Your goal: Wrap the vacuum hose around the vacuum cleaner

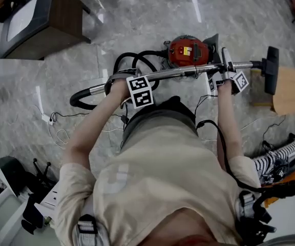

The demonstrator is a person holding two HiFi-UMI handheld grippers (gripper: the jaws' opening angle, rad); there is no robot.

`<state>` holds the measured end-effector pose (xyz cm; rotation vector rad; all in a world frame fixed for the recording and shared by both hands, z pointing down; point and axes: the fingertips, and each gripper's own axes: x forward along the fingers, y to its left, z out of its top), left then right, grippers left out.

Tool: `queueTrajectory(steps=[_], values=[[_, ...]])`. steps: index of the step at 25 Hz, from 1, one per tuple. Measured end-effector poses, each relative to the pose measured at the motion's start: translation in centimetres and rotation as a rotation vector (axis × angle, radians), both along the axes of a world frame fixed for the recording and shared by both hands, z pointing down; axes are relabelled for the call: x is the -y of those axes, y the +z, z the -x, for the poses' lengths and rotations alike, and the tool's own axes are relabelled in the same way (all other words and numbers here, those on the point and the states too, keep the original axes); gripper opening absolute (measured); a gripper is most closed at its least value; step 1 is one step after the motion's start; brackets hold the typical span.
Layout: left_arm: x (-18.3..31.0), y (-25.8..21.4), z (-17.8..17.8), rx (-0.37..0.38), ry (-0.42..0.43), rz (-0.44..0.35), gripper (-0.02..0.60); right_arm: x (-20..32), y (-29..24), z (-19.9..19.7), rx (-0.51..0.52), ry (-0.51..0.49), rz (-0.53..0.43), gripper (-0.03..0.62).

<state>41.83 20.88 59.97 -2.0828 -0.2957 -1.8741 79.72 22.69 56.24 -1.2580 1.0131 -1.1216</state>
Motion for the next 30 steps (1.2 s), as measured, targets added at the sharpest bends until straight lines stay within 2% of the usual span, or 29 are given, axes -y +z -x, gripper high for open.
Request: queueTrajectory(steps=[1, 2, 3, 4, 7, 11, 13, 15, 17, 20, 23, 27, 28, 30], values=[[0.0, 0.4, 0.6, 0.008, 0.015, -0.012, 0.067, -0.1, 0.3, 0.6, 0.007, 0.016, 0.016, 0.277], [0.0, 0.8, 1.2, 0.016, 0.029, -0.019, 0.067, -0.6, 0.9, 1.2, 0.011, 0.042, 0.042, 0.213], [0.0, 1.1, 1.9, 0.022, 0.041, -0.017, 0.067, -1.3, 1.6, 1.8, 0.009, 0.07, 0.078, 0.024], [-0.1, 1.4, 2.6, 0.024, 0.049, -0.011, 0.068, -1.9, 2.0, 2.4, 0.005, 0.086, 0.11, 0.009], [-0.3, 2.5, 3.0, -0.01, 0.022, -0.007, 0.069, -1.9, 1.2, 3.0, -0.028, 0.064, 0.134, 0.005], [-0.2, 3.5, 1.1, -0.092, -0.122, -0.037, 0.072, -0.5, -1.1, 1.1, -0.113, 0.021, 0.192, 0.003], [-0.8, 4.1, 0.0, -0.108, -0.19, -0.035, 0.096, 0.0, -2.1, -0.6, -0.149, -0.01, 0.197, 0.003], [-1.6, 4.3, -1.2, -0.102, -0.257, -0.015, 0.151, 0.7, -2.9, -2.8, -0.177, -0.047, 0.183, 0.003], [-2.7, 3.8, -2.3, -0.101, -0.336, 0.016, 0.234, 1.7, -3.8, -4.9, -0.197, -0.09, 0.154, 0.003], [-5.8, 2.1, -4.2, -0.132, -0.499, 0.086, 0.298, 2.6, -5.4, -7.7, -0.217, -0.173, 0.108, 0.003], [-8.8, 0.9, -5.1, -0.173, -0.674, 0.123, 0.302, 3.0, -6.2, -10.6, -0.237, -0.243, 0.083, 0.003], [-10.3, -0.1, -3.9, -0.238, -0.939, 0.14, 0.302, 3.3, -6.8, -13.1, -0.287, -0.286, 0.056, 0.003], [-10.3, -0.8, -3.5, -0.282, -1.005, 0.137, 0.302, 3.3, -6.8, -13.3, -0.31, -0.3, 0.063, 0.003], [-9.5, -3.3, -2.8, -0.433, -1.147, 0.13, 0.302, 3.2, -6.7, -13.3, -0.369, -0.342, 0.083, 0.003]])
